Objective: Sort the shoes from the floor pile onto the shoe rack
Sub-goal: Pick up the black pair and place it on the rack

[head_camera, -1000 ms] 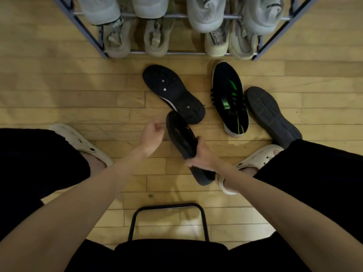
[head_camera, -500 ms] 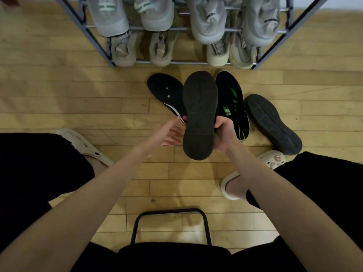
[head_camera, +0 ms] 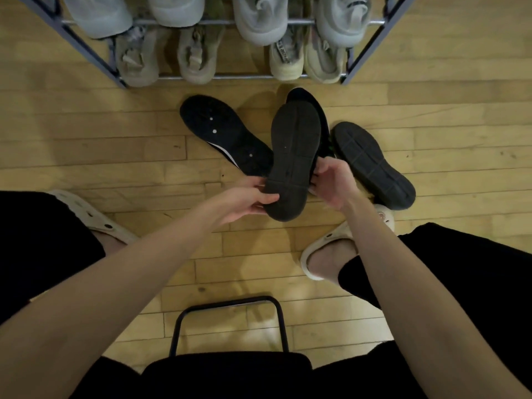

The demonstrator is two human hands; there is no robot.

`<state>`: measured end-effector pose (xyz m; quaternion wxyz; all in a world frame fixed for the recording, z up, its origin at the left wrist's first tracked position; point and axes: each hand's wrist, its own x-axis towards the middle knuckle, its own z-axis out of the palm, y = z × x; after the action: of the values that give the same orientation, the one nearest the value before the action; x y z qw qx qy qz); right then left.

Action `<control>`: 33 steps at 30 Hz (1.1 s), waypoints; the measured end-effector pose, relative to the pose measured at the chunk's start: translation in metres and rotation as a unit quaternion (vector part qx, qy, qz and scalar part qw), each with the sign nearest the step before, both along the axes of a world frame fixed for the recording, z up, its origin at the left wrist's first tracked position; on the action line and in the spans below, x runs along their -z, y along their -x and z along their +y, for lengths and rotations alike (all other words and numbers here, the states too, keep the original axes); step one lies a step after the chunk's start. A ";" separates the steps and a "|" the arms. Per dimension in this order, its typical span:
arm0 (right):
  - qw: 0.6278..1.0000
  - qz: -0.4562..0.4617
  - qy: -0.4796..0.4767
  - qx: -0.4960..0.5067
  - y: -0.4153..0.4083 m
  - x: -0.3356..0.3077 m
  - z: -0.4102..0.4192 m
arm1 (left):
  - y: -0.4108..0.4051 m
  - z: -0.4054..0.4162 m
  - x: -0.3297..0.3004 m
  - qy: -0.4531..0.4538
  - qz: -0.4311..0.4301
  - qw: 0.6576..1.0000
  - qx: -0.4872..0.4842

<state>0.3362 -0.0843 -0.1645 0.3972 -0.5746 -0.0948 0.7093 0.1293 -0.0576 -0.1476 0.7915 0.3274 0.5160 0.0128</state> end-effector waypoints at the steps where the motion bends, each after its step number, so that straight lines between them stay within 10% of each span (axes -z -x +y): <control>1: 0.996 -0.083 0.010 0.036 -0.013 0.004 0.001 | -0.004 0.001 0.003 -0.011 0.017 1.000 -0.002; 5: 0.790 -0.606 0.072 -0.065 -0.076 0.022 -0.007 | -0.014 0.004 0.010 -0.047 0.056 0.997 0.004; 12: 0.729 -0.609 0.140 -0.279 -0.121 0.067 -0.043 | -0.025 -0.006 0.022 -0.039 0.087 0.995 -0.006; 20: 0.678 -0.692 0.141 -0.205 -0.108 0.048 -0.025 | -0.016 -0.014 0.029 -0.029 0.121 0.991 -0.055; 26: 0.756 -0.647 0.102 0.011 -0.037 0.004 -0.016 | 0.003 -0.007 0.018 -0.051 0.151 0.984 -0.074; 33: 0.955 -0.261 0.112 0.083 0.041 -0.062 -0.012 | 0.024 -0.002 -0.030 -0.054 0.151 0.981 -0.110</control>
<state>0.2951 -0.0962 -0.1025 0.3495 -0.7862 -0.0670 0.5053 0.1057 -0.0599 -0.1180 0.6794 0.3092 0.6607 0.0787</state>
